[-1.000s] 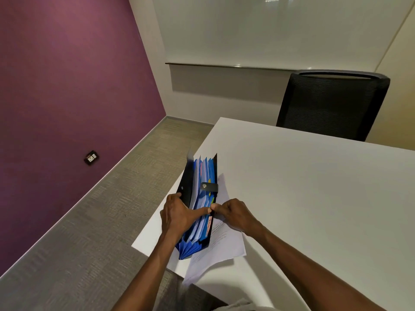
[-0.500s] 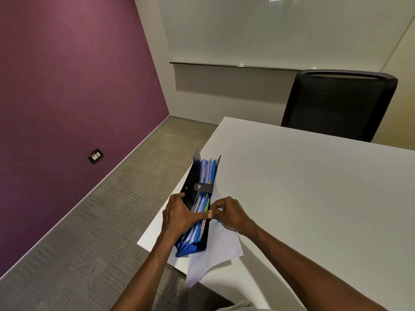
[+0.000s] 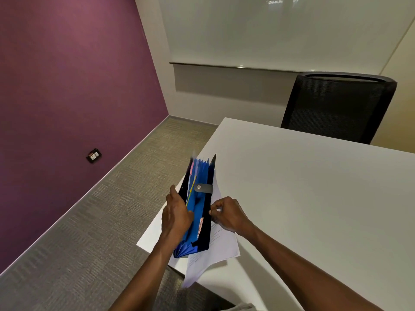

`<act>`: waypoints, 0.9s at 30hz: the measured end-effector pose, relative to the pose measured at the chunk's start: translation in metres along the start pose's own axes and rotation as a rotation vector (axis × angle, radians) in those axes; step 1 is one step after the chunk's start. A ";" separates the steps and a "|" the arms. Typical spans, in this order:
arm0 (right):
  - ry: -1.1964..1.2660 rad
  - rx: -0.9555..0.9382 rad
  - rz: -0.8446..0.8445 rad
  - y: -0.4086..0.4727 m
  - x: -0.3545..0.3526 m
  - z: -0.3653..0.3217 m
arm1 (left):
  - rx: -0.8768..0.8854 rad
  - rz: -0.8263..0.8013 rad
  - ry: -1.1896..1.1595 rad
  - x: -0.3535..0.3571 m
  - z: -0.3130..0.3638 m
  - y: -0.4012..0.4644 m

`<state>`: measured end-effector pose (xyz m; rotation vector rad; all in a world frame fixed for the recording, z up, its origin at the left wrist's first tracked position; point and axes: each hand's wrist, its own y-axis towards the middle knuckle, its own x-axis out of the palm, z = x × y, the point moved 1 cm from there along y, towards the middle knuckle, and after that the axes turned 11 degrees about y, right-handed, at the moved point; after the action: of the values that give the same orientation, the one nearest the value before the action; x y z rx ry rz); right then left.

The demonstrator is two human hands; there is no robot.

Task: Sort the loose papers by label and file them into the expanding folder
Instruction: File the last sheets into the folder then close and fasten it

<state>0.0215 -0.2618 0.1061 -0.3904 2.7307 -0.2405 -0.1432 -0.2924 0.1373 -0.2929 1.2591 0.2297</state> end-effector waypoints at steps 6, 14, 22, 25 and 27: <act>-0.073 0.084 0.050 -0.006 -0.010 0.010 | -0.034 -0.207 0.187 -0.002 0.006 0.018; -0.311 0.075 0.195 -0.017 -0.051 0.014 | 0.089 -0.251 0.205 0.006 0.013 0.031; -0.335 -0.302 0.677 -0.027 -0.117 -0.044 | 0.127 -0.250 0.098 0.014 0.018 0.031; -0.269 -0.396 0.752 -0.021 -0.123 -0.067 | 0.112 -0.259 0.076 0.015 0.017 0.033; -0.209 -0.444 0.753 -0.017 -0.121 -0.080 | 0.099 -0.260 0.064 0.014 0.016 0.034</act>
<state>0.1024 -0.2322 0.2238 0.4853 2.4925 0.5740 -0.1358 -0.2547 0.1252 -0.3769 1.2770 -0.0653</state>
